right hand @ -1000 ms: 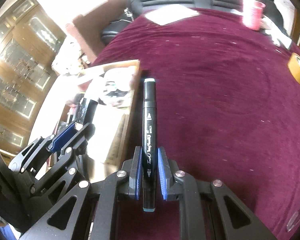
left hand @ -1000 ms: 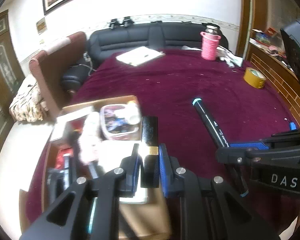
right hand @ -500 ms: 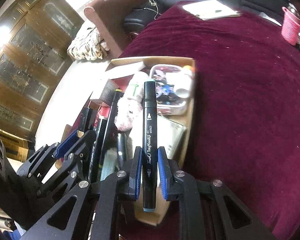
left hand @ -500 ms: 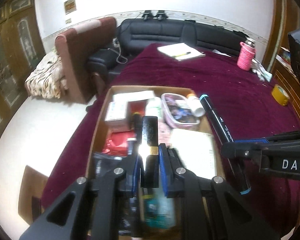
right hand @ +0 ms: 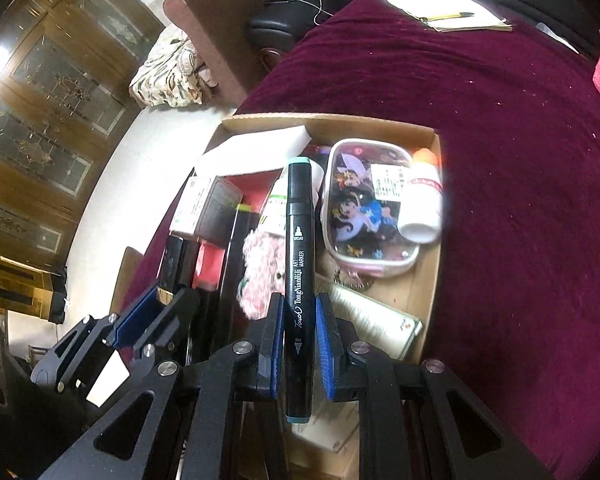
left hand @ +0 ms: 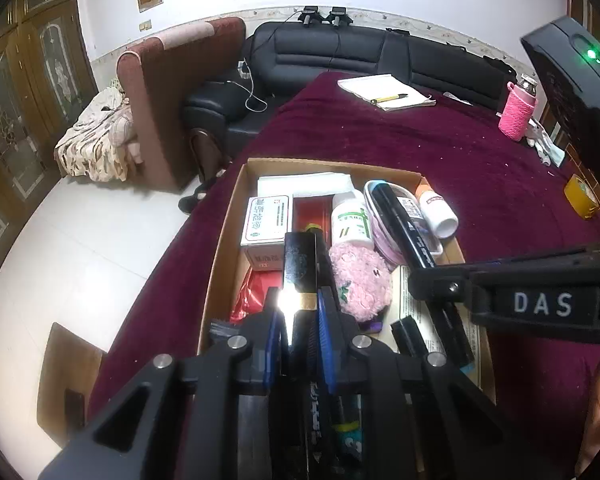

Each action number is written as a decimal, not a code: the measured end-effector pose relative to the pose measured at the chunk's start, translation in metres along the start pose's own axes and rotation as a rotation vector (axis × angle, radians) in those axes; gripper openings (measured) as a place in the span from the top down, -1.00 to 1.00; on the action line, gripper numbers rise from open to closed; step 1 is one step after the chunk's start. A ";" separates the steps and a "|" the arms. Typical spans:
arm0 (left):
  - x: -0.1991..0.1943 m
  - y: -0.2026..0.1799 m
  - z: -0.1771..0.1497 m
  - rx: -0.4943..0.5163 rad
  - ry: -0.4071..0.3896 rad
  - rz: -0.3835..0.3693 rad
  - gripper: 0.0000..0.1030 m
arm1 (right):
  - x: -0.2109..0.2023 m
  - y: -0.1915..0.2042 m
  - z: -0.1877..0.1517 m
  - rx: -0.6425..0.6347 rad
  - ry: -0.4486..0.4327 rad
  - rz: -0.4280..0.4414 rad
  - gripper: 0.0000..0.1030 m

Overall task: Organize objects
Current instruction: 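Lower both markers into the box, opening both tools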

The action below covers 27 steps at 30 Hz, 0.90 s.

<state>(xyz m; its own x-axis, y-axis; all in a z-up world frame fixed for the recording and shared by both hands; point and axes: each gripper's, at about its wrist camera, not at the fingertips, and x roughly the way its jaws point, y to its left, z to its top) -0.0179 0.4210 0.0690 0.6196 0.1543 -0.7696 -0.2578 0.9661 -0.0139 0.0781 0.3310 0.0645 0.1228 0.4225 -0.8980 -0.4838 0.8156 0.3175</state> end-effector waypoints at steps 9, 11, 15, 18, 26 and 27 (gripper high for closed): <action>0.010 0.006 0.004 0.007 0.004 -0.004 0.66 | 0.011 0.000 0.010 -0.003 0.006 -0.015 0.65; 0.011 0.006 0.005 0.007 0.004 -0.004 0.66 | 0.011 0.001 0.011 -0.002 0.006 -0.016 0.65; 0.013 0.006 0.006 0.012 0.002 -0.002 0.66 | 0.011 0.000 0.011 -0.003 0.005 -0.022 0.65; 0.014 0.006 0.007 0.016 -0.002 -0.002 0.66 | 0.011 -0.002 0.011 0.000 0.005 -0.024 0.64; 0.015 0.006 0.009 0.013 0.005 -0.006 0.66 | 0.007 -0.004 0.006 -0.005 0.002 -0.026 0.63; 0.016 0.006 0.009 0.012 0.006 -0.004 0.66 | 0.007 -0.003 0.007 -0.005 0.002 -0.028 0.63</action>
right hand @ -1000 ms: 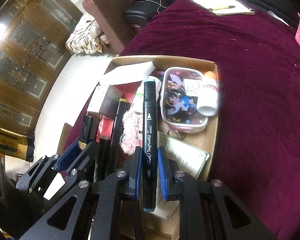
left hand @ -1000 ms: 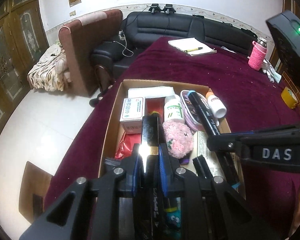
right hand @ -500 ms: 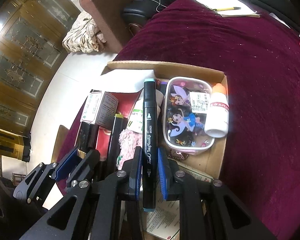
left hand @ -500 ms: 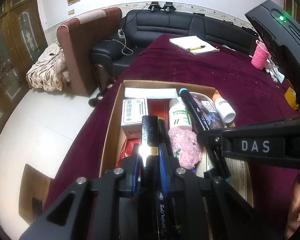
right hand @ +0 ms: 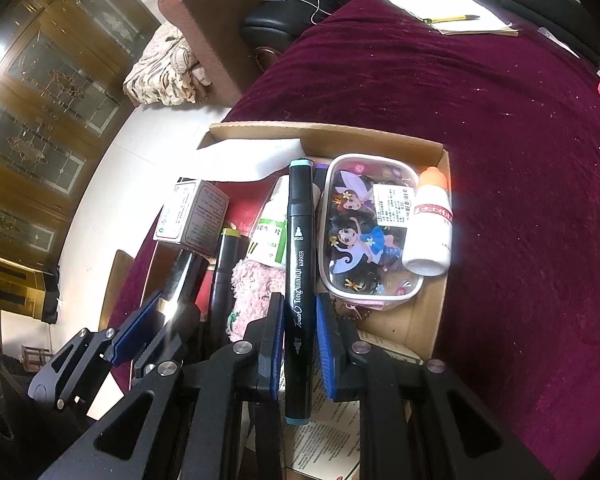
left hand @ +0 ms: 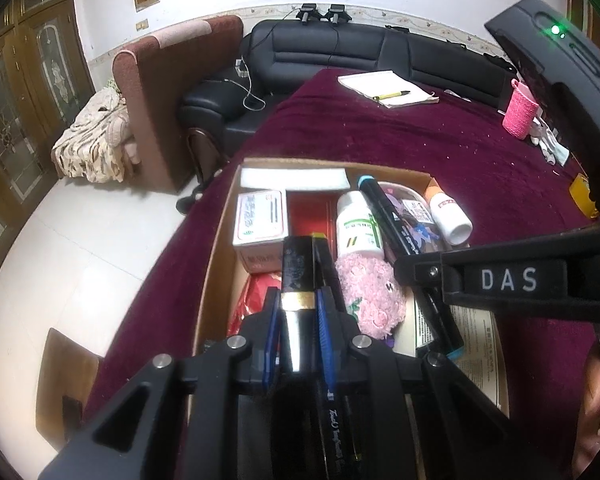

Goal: Organize objects

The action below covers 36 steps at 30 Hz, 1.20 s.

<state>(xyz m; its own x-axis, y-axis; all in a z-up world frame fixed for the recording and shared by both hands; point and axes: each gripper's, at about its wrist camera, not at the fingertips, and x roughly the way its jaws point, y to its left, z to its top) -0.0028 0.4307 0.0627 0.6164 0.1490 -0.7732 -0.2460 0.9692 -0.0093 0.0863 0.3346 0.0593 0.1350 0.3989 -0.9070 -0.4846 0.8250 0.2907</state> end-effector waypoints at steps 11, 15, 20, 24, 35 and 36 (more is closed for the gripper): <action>-0.015 -0.003 -0.004 -0.007 -0.053 -0.002 0.20 | -0.019 0.002 -0.008 -0.015 -0.044 -0.015 0.07; -0.020 -0.005 -0.006 -0.017 -0.064 -0.011 0.03 | -0.033 -0.003 -0.015 0.001 -0.077 -0.028 -0.11; -0.031 -0.005 -0.009 -0.034 -0.095 -0.026 -0.38 | -0.050 -0.012 -0.028 0.026 -0.111 -0.049 -0.49; -0.041 -0.011 -0.011 -0.042 -0.122 -0.048 -0.63 | -0.062 -0.021 -0.042 0.046 -0.131 -0.060 -0.60; -0.072 -0.029 -0.032 -0.064 -0.027 -0.036 -0.82 | -0.098 -0.042 -0.091 0.004 -0.166 -0.145 -0.93; -0.075 -0.029 -0.034 -0.069 -0.017 -0.026 -0.83 | -0.102 -0.046 -0.098 -0.004 -0.165 -0.141 -0.93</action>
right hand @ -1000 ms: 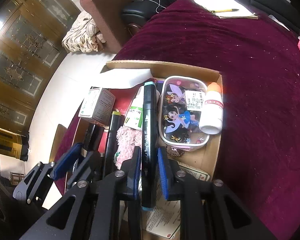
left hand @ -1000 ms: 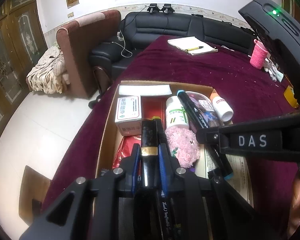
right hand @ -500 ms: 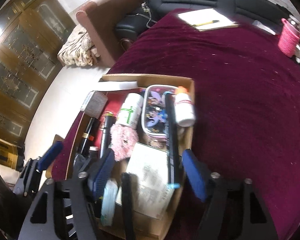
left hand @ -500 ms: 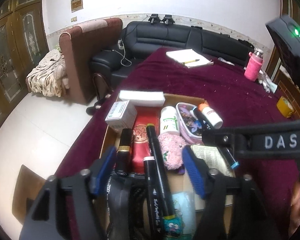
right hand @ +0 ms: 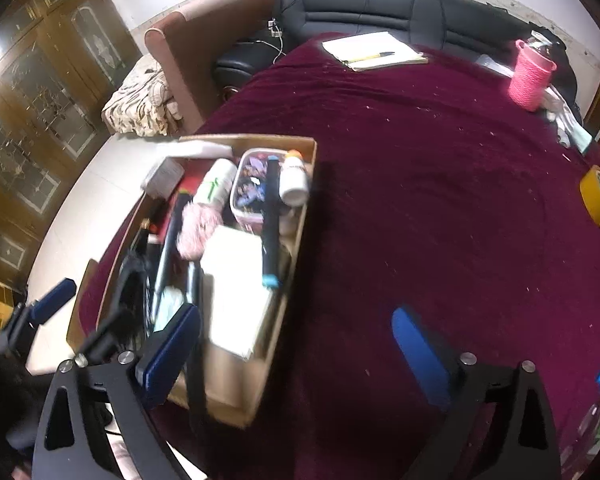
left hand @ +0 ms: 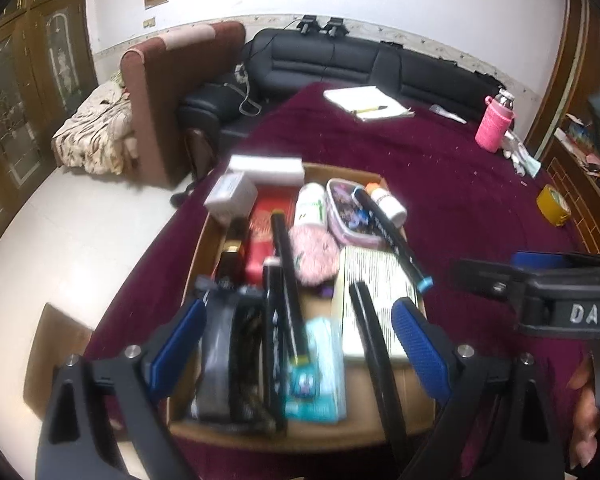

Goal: Organize objects

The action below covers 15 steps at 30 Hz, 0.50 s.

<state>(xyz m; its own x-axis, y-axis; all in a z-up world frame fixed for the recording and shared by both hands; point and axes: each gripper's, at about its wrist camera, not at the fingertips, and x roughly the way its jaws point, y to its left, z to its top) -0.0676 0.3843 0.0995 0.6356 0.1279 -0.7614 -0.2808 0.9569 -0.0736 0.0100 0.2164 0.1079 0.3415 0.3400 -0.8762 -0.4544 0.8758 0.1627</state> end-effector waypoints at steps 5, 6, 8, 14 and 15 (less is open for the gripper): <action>-0.011 0.000 -0.010 -0.068 0.115 0.073 -0.87 | -0.015 -0.016 -0.022 -0.015 -0.004 0.016 -0.94; -0.014 -0.002 -0.012 -0.074 0.131 0.096 -0.87 | -0.017 -0.017 -0.025 -0.016 -0.008 0.023 -0.94; -0.025 -0.003 -0.016 -0.072 0.128 0.109 -0.86 | -0.023 -0.020 -0.030 -0.022 -0.013 0.055 -0.94; -0.082 -0.013 -0.013 0.000 0.006 0.171 -0.71 | -0.044 -0.019 -0.030 -0.045 -0.076 0.096 -0.94; -0.095 -0.018 -0.014 0.026 -0.034 0.212 -0.71 | -0.047 -0.017 -0.030 -0.050 -0.088 0.104 -0.94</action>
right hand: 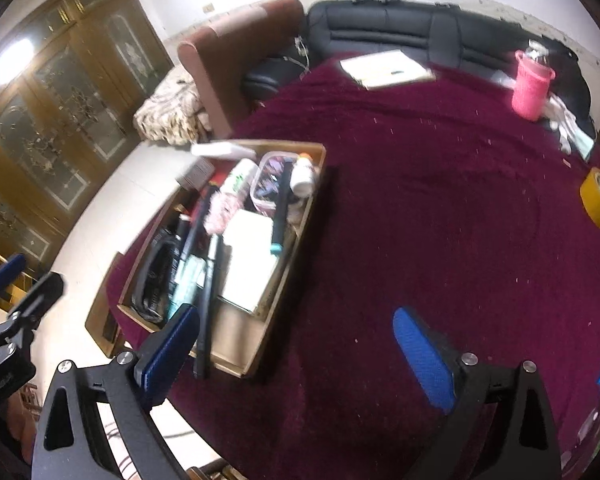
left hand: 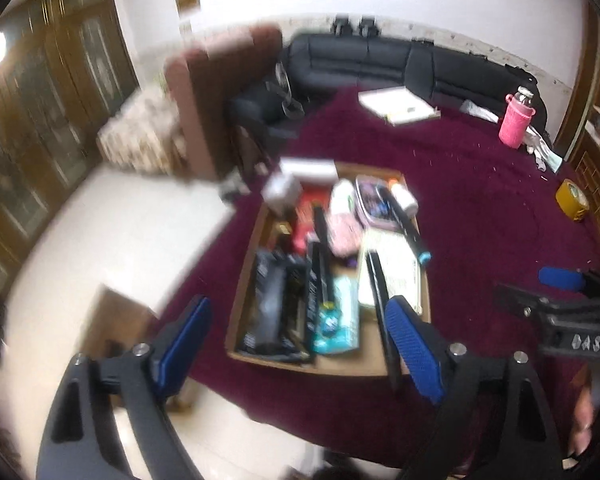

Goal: Organize objects

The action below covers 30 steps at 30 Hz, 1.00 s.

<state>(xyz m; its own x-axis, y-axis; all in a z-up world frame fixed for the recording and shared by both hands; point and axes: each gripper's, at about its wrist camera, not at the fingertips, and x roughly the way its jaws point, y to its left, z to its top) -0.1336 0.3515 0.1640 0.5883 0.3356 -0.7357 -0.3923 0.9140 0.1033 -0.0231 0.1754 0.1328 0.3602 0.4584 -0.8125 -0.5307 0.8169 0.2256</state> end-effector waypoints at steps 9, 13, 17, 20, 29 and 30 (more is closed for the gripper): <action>-0.028 -0.022 -0.023 0.056 -0.100 0.150 -0.73 | -0.001 0.036 -0.009 -0.127 -0.032 0.009 -0.97; -0.027 -0.020 -0.032 0.023 -0.079 0.146 -0.73 | 0.003 0.039 -0.013 -0.135 -0.018 0.027 -0.97; -0.025 -0.014 -0.039 -0.008 -0.068 0.156 -0.73 | 0.005 0.048 -0.016 -0.172 -0.015 0.013 -0.97; -0.023 -0.008 -0.044 -0.032 -0.058 0.154 -0.73 | 0.007 0.052 -0.017 -0.184 -0.014 0.014 -0.97; -0.020 0.012 -0.053 -0.096 -0.050 0.157 -0.73 | 0.014 0.063 -0.020 -0.203 0.002 0.008 -0.97; -0.020 0.014 -0.054 -0.102 -0.048 0.152 -0.73 | 0.015 0.064 -0.021 -0.207 0.007 0.006 -0.97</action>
<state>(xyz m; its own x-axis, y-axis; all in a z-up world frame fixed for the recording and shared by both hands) -0.1890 0.3451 0.1438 0.5488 0.4811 -0.6836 -0.5474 0.8249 0.1410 -0.0675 0.2278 0.1238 0.3519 0.4597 -0.8154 -0.6794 0.7247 0.1154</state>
